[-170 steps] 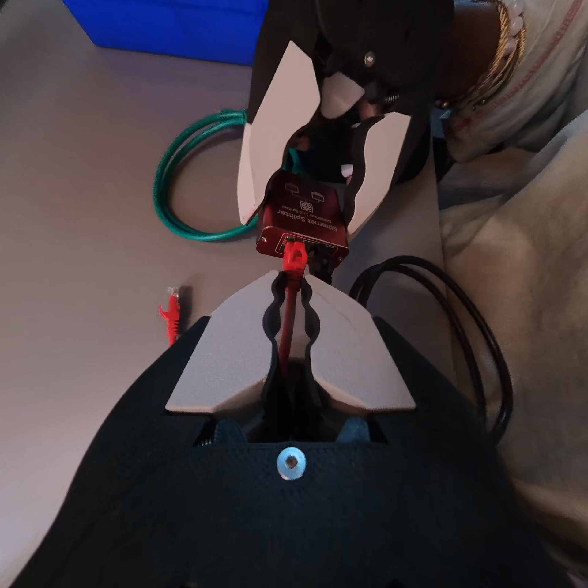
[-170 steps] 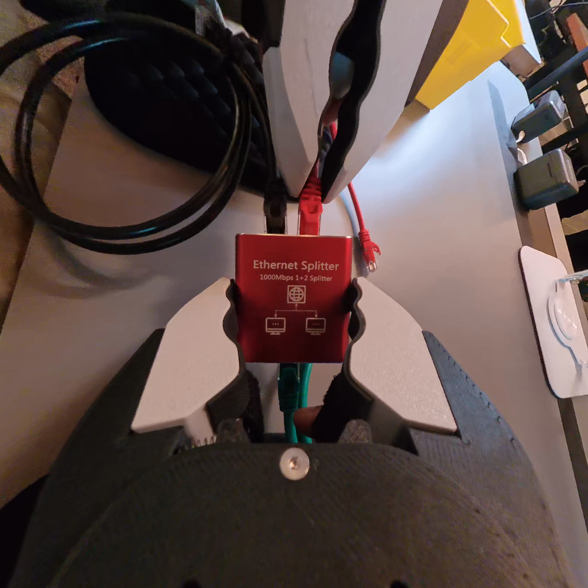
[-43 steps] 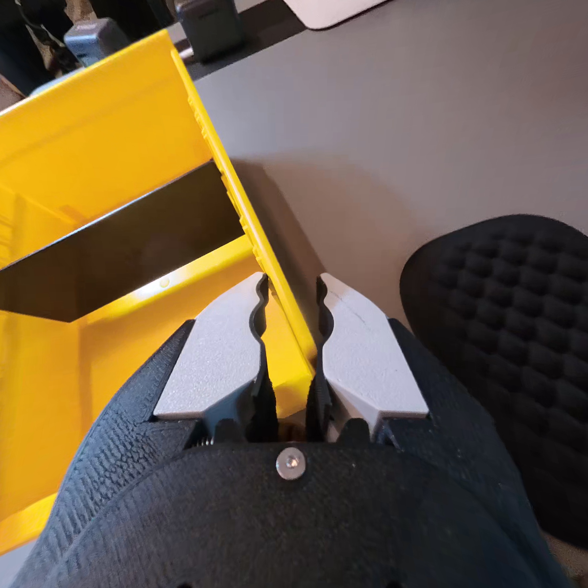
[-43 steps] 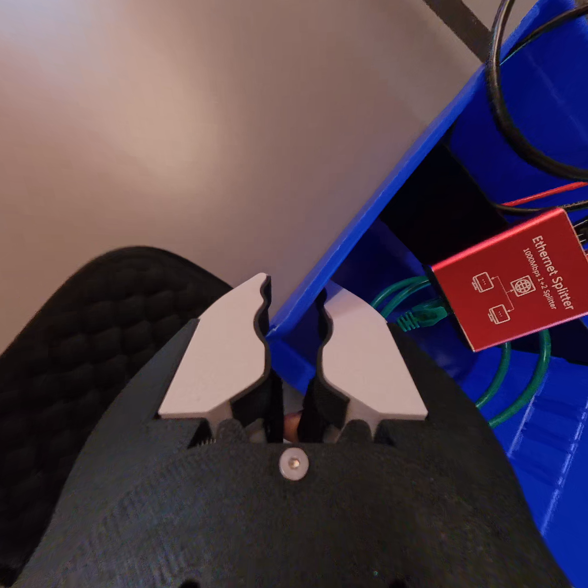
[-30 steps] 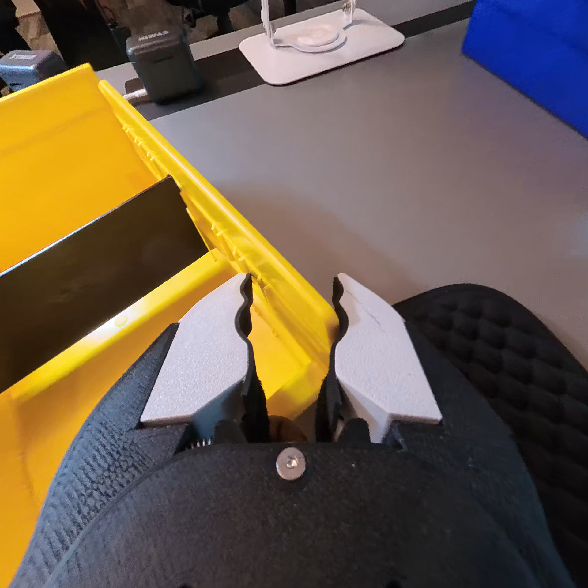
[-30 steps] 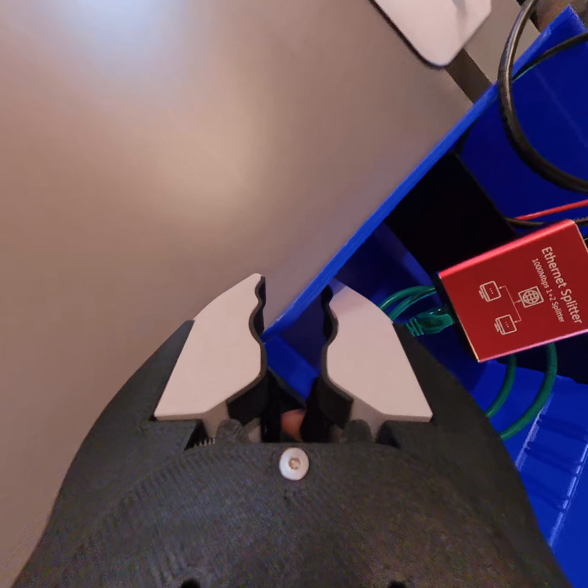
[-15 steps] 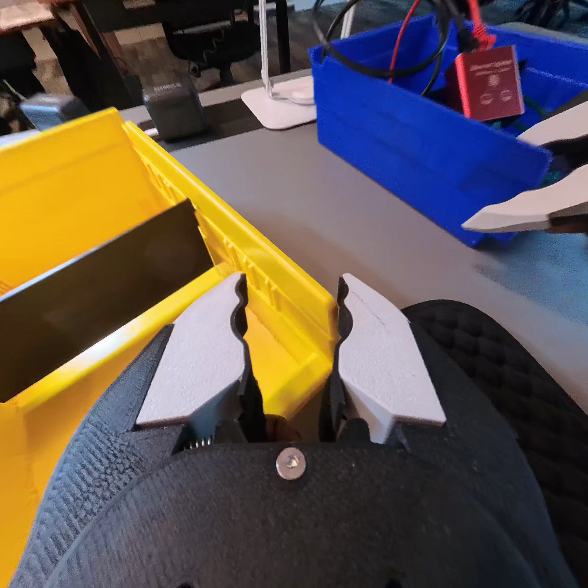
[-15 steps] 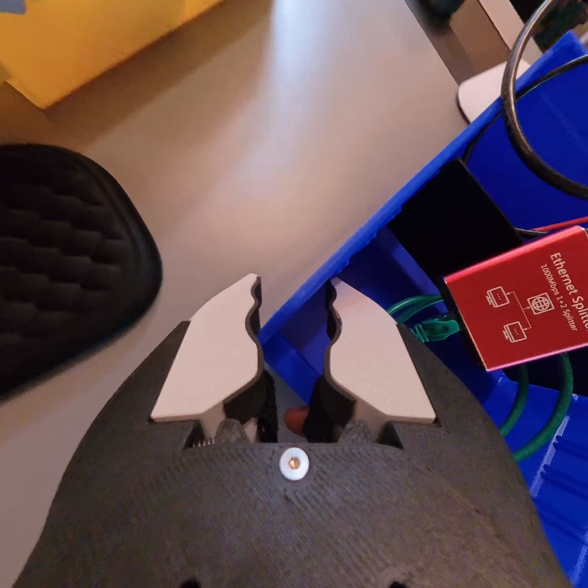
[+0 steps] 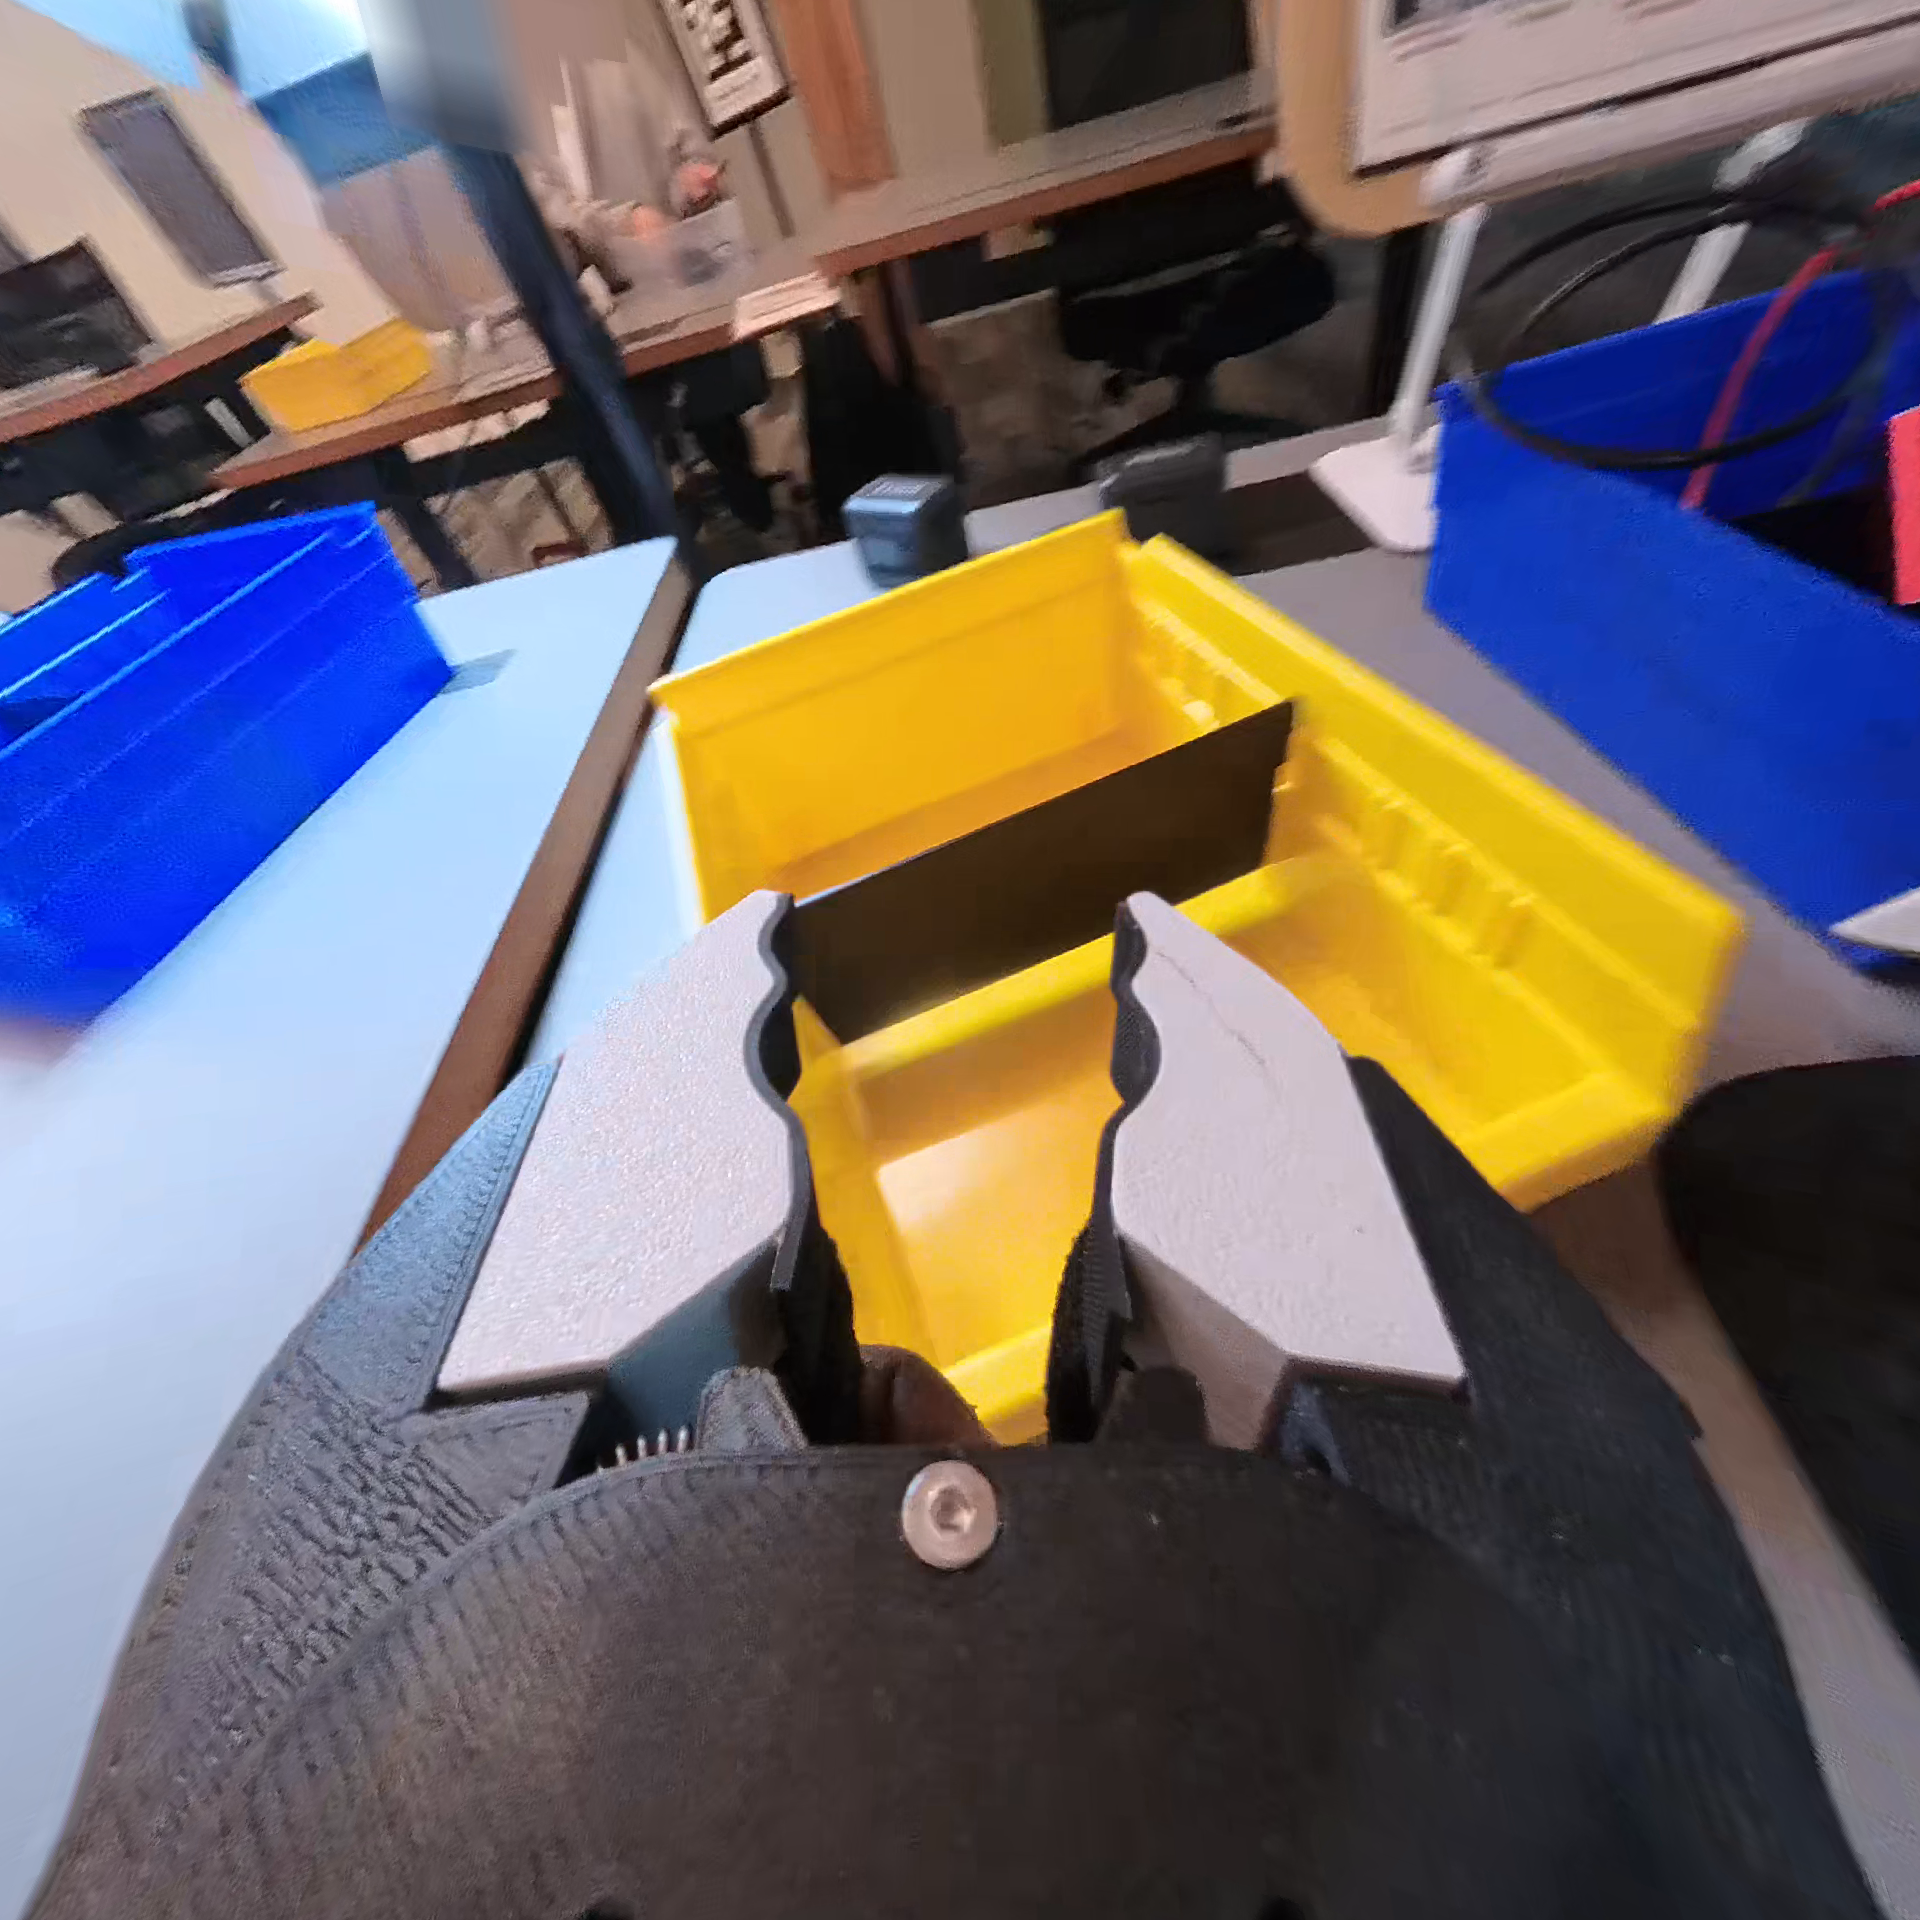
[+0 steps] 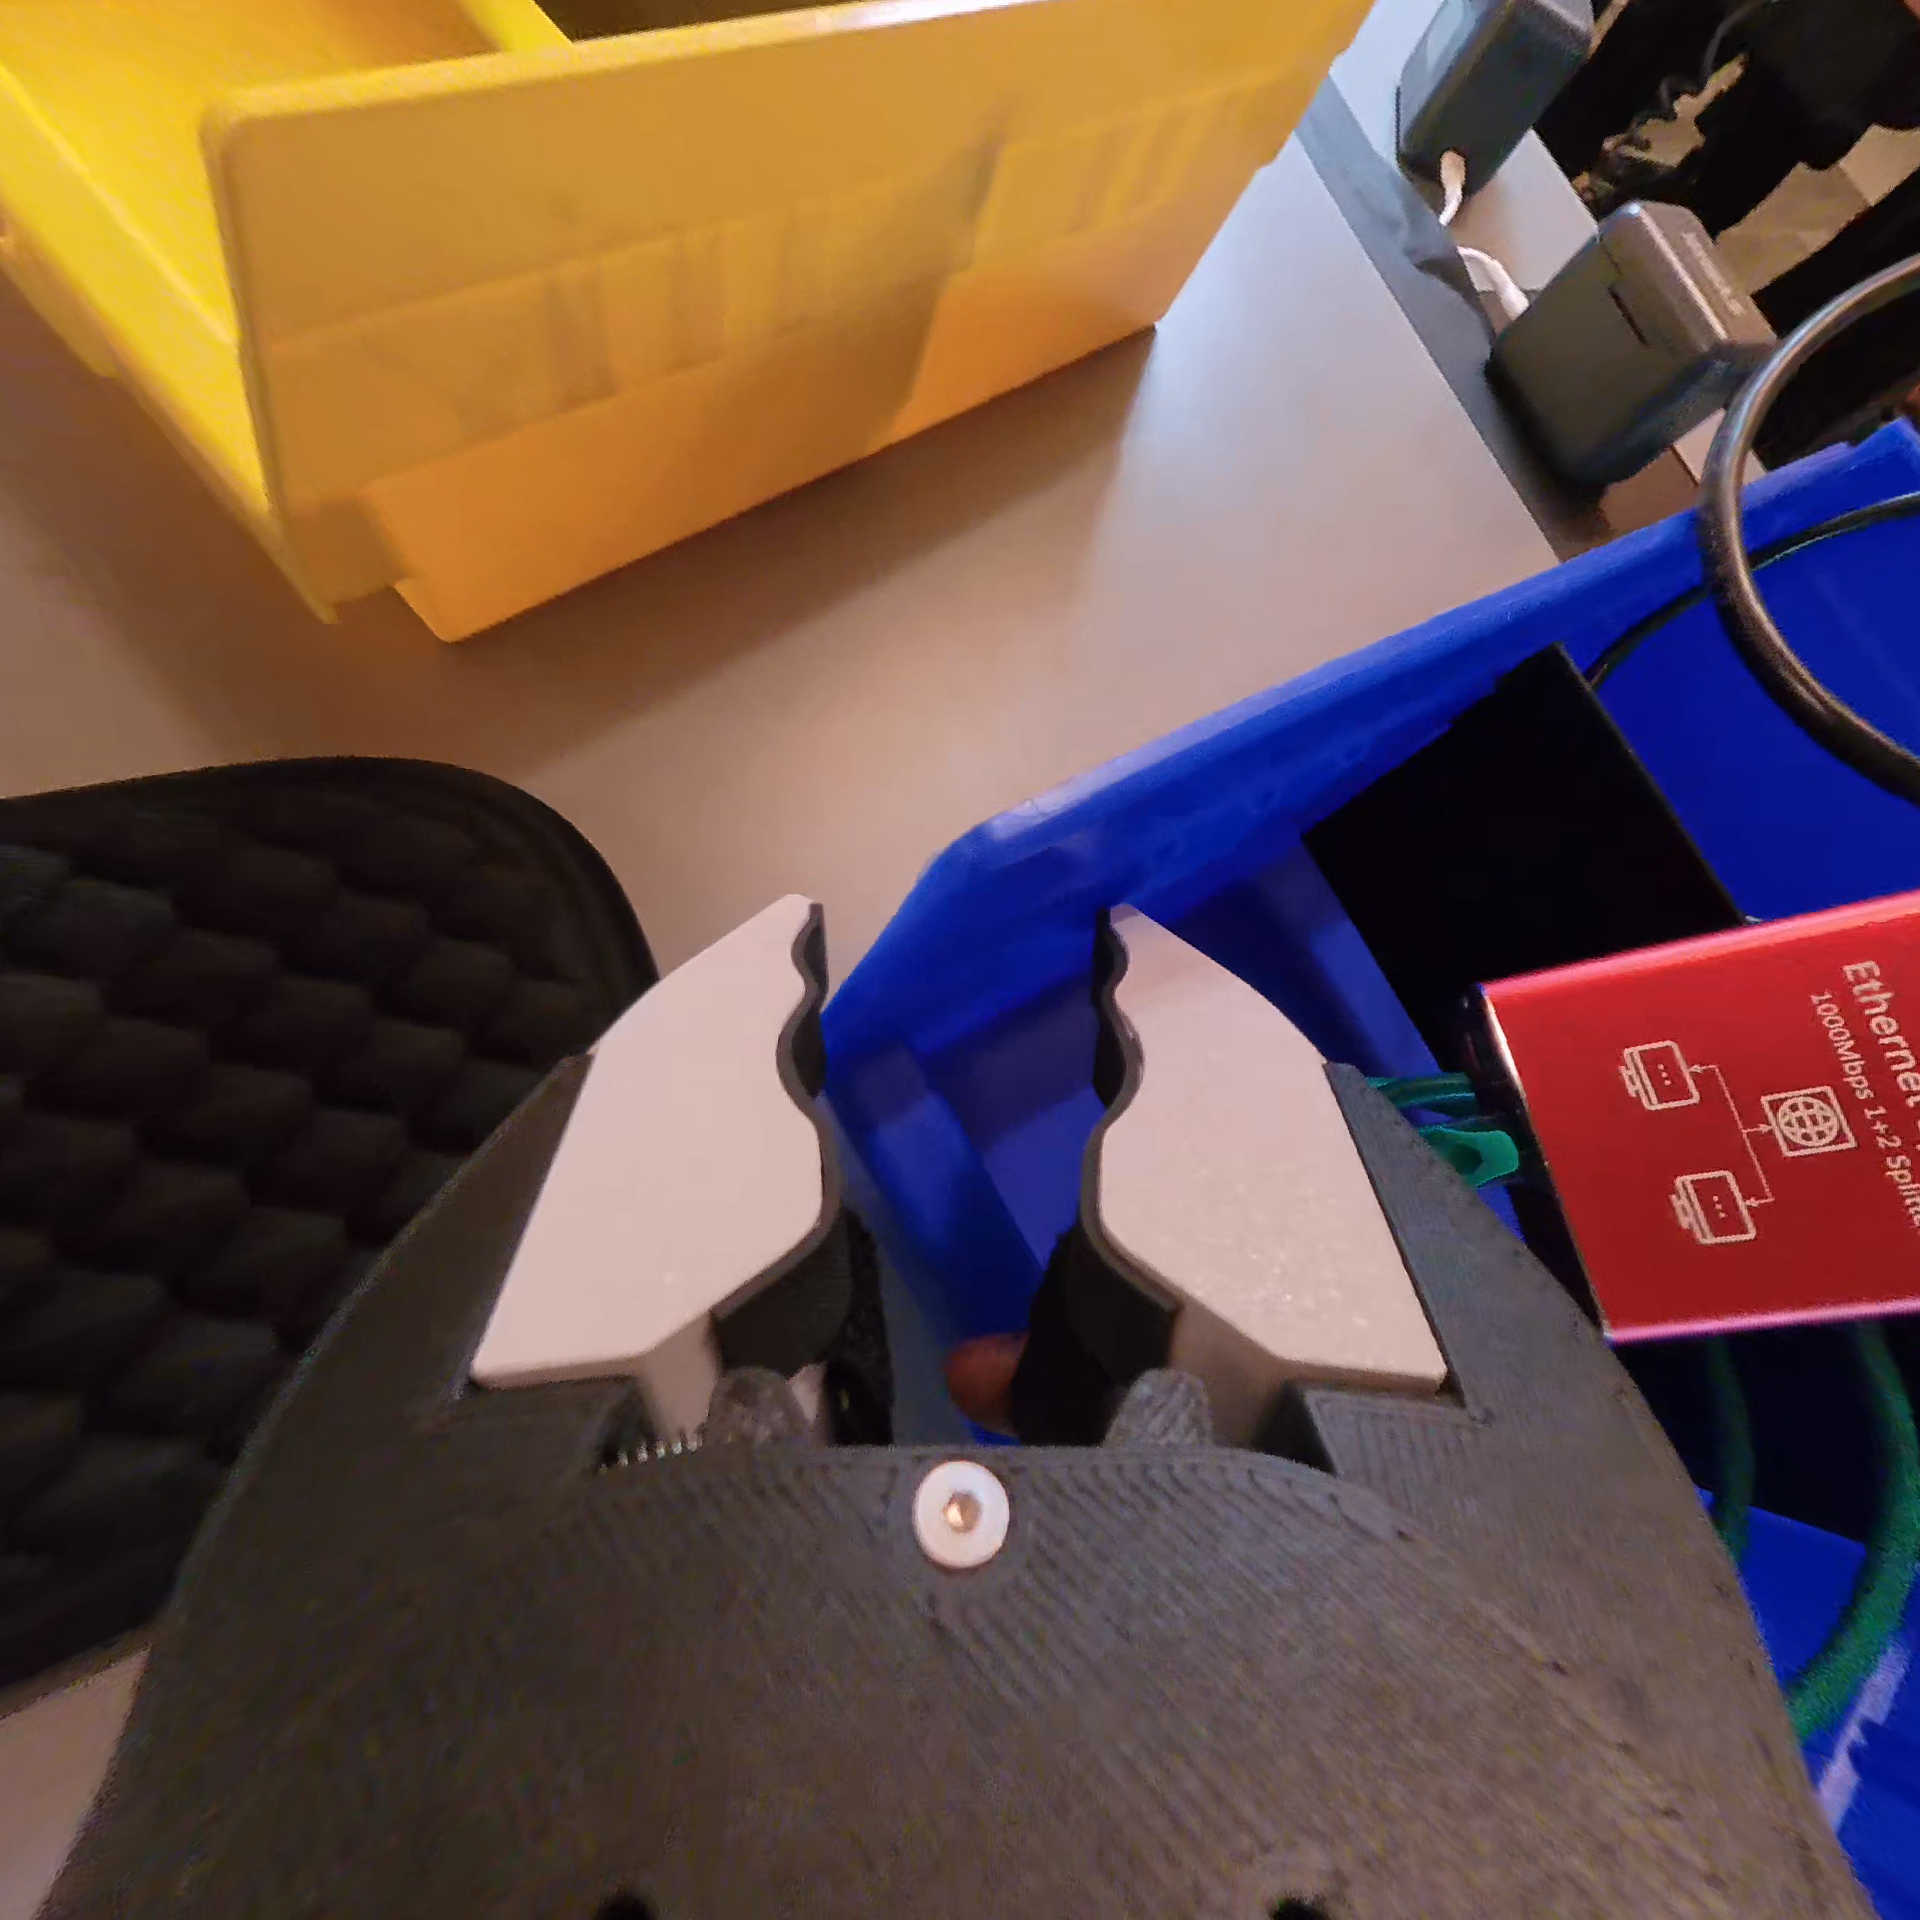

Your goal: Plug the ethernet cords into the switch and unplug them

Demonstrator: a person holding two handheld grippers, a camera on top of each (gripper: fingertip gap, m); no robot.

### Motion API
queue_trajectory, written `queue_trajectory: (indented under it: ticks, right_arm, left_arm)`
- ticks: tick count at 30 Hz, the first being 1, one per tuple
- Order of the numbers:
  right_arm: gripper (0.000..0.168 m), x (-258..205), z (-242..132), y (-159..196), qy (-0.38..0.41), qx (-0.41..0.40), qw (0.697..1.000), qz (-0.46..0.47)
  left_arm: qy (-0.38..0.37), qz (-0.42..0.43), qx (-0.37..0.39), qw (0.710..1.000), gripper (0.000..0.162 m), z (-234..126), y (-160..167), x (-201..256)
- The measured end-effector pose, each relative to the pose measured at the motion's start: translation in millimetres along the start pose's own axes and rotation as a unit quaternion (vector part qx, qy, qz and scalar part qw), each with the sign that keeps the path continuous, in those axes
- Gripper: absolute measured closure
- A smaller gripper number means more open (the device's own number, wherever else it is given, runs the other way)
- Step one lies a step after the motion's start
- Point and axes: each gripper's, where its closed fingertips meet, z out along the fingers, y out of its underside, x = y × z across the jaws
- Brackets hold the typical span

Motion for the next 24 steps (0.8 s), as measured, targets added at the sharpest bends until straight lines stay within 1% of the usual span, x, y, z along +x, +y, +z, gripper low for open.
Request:
queue_trajectory:
  ticks: [2,4,5,6,7,9,10,11,12,13,15,17,20,22,23,24]
  right_arm:
    - [0.117,-4,1,-2,-0.014,0.012,1.0,-0.005]
    - [0.11,-10,1,-5,-0.027,0.025,0.999,-0.024]
    - [0.105,-10,-1,-11,-0.018,0.044,0.998,-0.029]
    - [0.098,-8,-8,-25,0.005,0.084,0.996,-0.029]
    - [0.091,-5,-19,-44,0.036,0.145,0.989,-0.026]
    - [0.093,-11,-50,-84,0.069,0.271,0.96,-0.024]
    - [0.093,-18,-62,-99,0.074,0.318,0.945,-0.02]
    - [0.092,-29,-68,-111,0.07,0.349,0.934,-0.015]
    - [0.089,-40,-67,-117,0.059,0.361,0.931,-0.006]
    - [0.085,-51,-60,-120,0.045,0.355,0.934,0.004]
    - [0.078,-67,-31,-115,0.015,0.31,0.95,0.024]
    - [0.079,-73,-6,-106,-0.001,0.266,0.963,0.049]
    - [0.091,-70,7,-102,-0.005,0.23,0.971,0.07]
    - [0.101,-71,18,-95,-0.024,0.195,0.977,0.083]
    - [0.106,-74,25,-91,-0.04,0.173,0.98,0.088]
    - [0.116,-77,30,-88,-0.056,0.155,0.982,0.09]
  left_arm:
    - [-0.027,0.004,-0.028,0.999,0.104,-1,16,-20]
    - [-0.04,0.002,-0.049,0.998,0.102,-1,29,-34]
    - [-0.037,-0.003,-0.057,0.998,0.101,-1,34,-38]
    - [-0.027,-0.01,-0.068,0.997,0.1,-1,42,-40]
    - [-0.015,-0.019,-0.083,0.996,0.099,0,50,-40]
    - [0.005,-0.044,-0.097,0.994,0.098,5,64,-41]
    - [0.02,-0.054,-0.1,0.993,0.097,8,69,-38]
    - [0.032,-0.066,-0.101,0.992,0.097,11,75,-36]
    - [0.042,-0.078,-0.102,0.991,0.097,15,79,-34]
    - [0.052,-0.085,-0.103,0.99,0.097,18,83,-31]
    - [0.063,-0.091,-0.105,0.988,0.097,23,90,-28]
    - [0.074,-0.086,-0.101,0.988,0.098,27,94,-23]
    - [0.089,-0.073,-0.106,0.988,0.101,33,102,-12]
    - [0.079,-0.075,-0.106,0.988,0.102,36,101,-10]
    - [0.073,-0.07,-0.111,0.989,0.105,37,101,-11]
    - [0.059,-0.065,-0.117,0.989,0.115,38,101,-14]
